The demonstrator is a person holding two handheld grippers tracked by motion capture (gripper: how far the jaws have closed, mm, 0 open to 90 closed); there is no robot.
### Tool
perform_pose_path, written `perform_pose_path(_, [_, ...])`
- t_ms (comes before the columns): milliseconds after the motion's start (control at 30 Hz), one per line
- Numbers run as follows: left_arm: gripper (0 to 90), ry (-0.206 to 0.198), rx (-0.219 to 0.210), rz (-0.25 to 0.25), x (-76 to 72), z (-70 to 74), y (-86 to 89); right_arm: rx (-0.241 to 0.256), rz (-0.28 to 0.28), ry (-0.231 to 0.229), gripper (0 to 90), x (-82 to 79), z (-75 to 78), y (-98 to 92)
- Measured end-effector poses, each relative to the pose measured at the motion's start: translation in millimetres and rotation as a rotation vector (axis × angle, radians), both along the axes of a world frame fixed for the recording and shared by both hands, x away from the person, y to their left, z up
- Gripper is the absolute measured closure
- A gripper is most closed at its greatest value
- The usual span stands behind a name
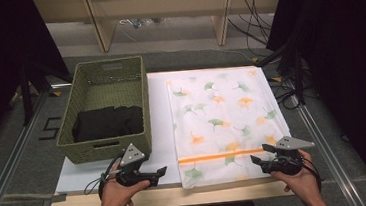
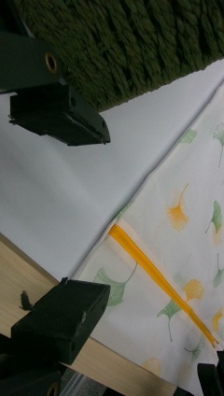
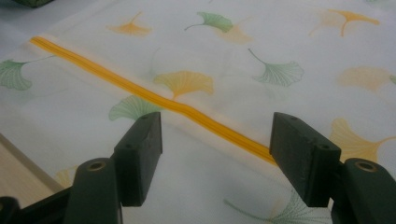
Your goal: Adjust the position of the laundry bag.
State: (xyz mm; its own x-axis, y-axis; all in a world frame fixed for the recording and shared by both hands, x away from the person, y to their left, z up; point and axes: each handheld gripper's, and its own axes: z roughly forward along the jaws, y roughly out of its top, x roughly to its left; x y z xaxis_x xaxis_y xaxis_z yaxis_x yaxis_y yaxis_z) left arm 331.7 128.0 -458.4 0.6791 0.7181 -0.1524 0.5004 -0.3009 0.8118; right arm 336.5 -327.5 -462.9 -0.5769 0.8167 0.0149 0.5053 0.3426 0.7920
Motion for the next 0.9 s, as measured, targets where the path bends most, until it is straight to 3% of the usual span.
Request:
perform_pose_path(33, [22.1,-0.003,-0.027,0.001,0.2,-1.3,-1.6,-0.008,-0.002,-0.006,35.5,0.4,-0.3,-0.4])
perform_pose_path(100, [22.9,0.0,-0.024,0.004,-0.1,-1.4,-2.2,0.0,-0.001,-0.005,35.6,0.8,-1.2,-0.2])
perform_pose_path(133, [22.9,-0.002,-0.008,-0.011,0.4,-1.5,-2.0,0.019,0.003,0.026,35.6,0.5,-1.5,0.7])
perform_pose_path(167, [23.1,0.001,-0.023,-0.001,-0.1,-2.1,-4.2,0.007,-0.023,0.012,35.5,-0.5,-0.7,0.0])
perform_pose_path(200, [23.3,0.001,-0.024,-0.007,0.2,-2.3,-4.4,0.007,-0.005,0.002,35.5,1.3,-1.1,-1.4])
perform_pose_path(333, [25.1,0.004,-0.027,-0.005,0.2,-2.9,-6.5,0.008,-0.021,0.005,35.4,0.5,-1.2,-1.3])
perform_pose_path(500, [25.4,0.005,0.003,-0.028,1.1,-2.7,-7.0,0.009,-0.006,-0.002,35.3,2.2,-2.0,-2.3])
perform_pose_path(533, [26.0,0.009,-0.02,-0.024,1.3,-3.3,-9.7,0.025,-0.03,0.028,35.3,-0.1,-1.4,-0.9])
perform_pose_path(567, [26.0,0.011,0.0,-0.036,1.6,-2.8,-8.9,0.025,-0.032,0.031,35.3,-0.3,-1.4,-0.8])
perform_pose_path(633, [27.0,0.009,-0.013,-0.028,1.3,-3.8,-12.2,0.02,-0.034,0.032,35.4,-0.3,-1.3,-1.0])
perform_pose_path(700, [27.4,0.012,-0.001,-0.041,3.6,-4.7,-14.1,0.018,-0.034,0.031,35.4,0.1,-1.3,-1.6])
perform_pose_path(767, [28.2,0.009,-0.014,-0.034,5.8,-6.2,-18.6,0.003,-0.023,0.001,35.4,2.8,-1.6,-4.5])
perform_pose_path(867, [29.8,0.019,-0.017,-0.043,9.6,-6.3,-22.0,0.015,-0.014,0.013,35.6,4.2,-1.7,-6.2])
perform_pose_path(900, [31.6,0.021,0.011,-0.061,14.0,-5.7,-23.2,-0.005,-0.048,-0.011,36.5,3.5,-0.6,-8.4])
